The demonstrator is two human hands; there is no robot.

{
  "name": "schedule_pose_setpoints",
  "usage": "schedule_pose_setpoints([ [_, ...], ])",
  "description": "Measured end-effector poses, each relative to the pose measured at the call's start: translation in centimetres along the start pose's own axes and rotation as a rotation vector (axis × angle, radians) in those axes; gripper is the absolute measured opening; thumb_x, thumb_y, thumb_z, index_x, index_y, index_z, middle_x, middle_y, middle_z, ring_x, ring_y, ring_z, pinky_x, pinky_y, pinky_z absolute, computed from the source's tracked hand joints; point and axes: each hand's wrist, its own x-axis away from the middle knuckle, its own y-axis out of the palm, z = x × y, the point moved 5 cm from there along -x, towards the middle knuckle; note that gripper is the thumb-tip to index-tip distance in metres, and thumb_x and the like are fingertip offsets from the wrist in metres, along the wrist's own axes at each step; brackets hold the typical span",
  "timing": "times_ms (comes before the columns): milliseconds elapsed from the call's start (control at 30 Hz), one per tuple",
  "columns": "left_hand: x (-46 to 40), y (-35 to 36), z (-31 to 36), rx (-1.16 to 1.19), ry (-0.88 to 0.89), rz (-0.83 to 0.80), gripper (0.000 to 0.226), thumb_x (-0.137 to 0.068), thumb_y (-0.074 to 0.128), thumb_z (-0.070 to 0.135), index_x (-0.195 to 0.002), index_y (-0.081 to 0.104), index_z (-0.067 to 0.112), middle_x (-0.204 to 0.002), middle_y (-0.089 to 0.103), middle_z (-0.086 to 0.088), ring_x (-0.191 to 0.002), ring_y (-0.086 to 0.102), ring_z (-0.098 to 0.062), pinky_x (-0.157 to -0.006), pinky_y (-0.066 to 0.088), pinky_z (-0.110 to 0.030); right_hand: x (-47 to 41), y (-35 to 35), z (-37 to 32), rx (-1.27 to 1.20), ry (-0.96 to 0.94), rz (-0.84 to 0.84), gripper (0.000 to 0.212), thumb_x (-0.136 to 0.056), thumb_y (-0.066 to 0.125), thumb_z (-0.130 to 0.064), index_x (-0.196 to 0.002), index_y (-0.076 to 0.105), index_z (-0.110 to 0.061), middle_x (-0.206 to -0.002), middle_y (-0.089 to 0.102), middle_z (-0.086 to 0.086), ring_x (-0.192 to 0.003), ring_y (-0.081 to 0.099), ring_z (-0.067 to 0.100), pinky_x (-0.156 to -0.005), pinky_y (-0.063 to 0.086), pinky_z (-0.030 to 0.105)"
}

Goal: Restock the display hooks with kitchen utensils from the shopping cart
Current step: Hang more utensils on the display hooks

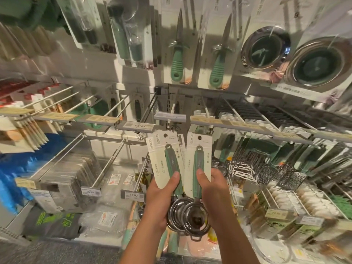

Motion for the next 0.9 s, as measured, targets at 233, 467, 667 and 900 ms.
schedule_pose_setpoints([
  [233,-0.3,0.8,-0.2,-0.045,-0.002,-0.015,0.048,-0.082,0.080,0.028,-0.127,0.068,0.019,-0.114,0.079,-0.006,-0.106,0.076,-0.029,-0.100,0.056,-0.053,0.3,-1.0,-0.6,0.084,-0.080,0.056,0.006,-0.099,0.065,-0.032,-0.104,0.067,-0.032,-0.100,0.075,-0.009,-0.095,0.071,0.014,-0.090,0.057,0.047],
  [467,-0.1,1.0,0.4,-0.052,0.014,-0.007,0.033,-0.091,0.076,0.021,-0.123,0.069,0.022,-0.109,0.080,-0.001,-0.100,0.077,-0.022,-0.095,0.059,-0.044,-0.3,-2.1,-1.6,0.034,-0.110,0.127,0.006,-0.100,0.066,-0.028,-0.106,0.066,-0.028,-0.099,0.077,-0.004,-0.094,0.073,0.018,-0.088,0.058,0.051],
  [667,0.0,0.5,1.3,-0.135,0.086,0.031,0.032,-0.088,0.081,0.023,-0.117,0.069,0.027,-0.107,0.080,0.006,-0.103,0.076,-0.018,-0.102,0.056,-0.047,-2.7,-2.0,-2.3,0.064,-0.040,0.084,0.031,-0.101,0.063,-0.040,-0.124,0.055,-0.023,-0.121,0.062,-0.013,-0.115,0.058,0.013,-0.105,0.046,0.038],
  [900,0.2,0.3,1.7,-0.170,0.107,0.045,0.028,-0.088,0.082,0.027,-0.112,0.070,0.032,-0.104,0.079,0.013,-0.106,0.073,-0.012,-0.097,0.055,-0.035,-6.1,-1.4,-3.9,0.253,-0.052,0.094,0.045,-0.102,0.058,-0.047,-0.138,0.056,-0.020,-0.135,0.063,0.002,-0.114,0.060,0.020,-0.099,0.047,0.039],
])
